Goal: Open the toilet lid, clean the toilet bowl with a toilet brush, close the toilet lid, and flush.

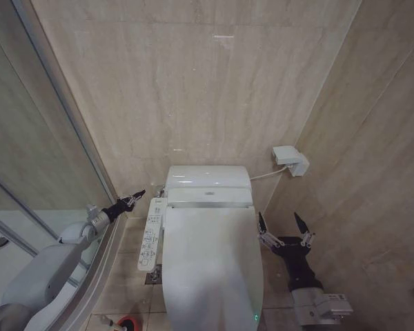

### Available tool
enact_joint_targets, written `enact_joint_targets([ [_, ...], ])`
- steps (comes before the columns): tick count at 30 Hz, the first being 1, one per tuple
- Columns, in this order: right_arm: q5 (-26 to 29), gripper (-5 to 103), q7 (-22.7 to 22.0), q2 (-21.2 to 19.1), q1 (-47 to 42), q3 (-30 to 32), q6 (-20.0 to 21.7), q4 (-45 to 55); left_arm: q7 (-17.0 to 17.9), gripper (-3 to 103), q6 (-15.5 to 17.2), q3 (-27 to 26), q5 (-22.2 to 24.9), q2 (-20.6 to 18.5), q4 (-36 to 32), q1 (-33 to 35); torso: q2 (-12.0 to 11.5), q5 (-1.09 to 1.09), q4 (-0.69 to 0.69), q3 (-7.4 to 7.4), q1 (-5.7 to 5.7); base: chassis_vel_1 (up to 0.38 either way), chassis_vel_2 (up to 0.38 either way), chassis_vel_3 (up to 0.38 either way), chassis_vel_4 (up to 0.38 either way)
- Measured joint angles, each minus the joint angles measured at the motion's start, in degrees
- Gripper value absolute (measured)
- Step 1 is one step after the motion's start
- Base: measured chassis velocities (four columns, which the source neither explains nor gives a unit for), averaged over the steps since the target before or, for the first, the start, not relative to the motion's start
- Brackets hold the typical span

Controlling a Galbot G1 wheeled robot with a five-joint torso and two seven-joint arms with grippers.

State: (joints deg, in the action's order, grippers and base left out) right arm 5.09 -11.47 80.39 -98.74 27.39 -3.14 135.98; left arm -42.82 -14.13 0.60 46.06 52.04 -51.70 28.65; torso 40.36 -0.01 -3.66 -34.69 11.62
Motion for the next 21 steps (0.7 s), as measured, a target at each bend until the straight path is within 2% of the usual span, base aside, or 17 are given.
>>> enact_joint_targets([
  [11,0.0,100,0.0,0.0,0.0,0.0,0.0,0.0,-2.4,0,-0.18,2.36,-0.36,2.01,4.91,-4.76,0.0,0.01,-0.01,0.0,0.0,0.0,0.0,0.0,0.0],
  [21,0.0,100,0.0,0.0,0.0,0.0,0.0,0.0,-3.7,0,-0.95,3.29,-3.07,6.37,11.12,-7.72,0.0,0.01,0.0,0.0,0.0,0.0,0.0,0.0,0.0],
])
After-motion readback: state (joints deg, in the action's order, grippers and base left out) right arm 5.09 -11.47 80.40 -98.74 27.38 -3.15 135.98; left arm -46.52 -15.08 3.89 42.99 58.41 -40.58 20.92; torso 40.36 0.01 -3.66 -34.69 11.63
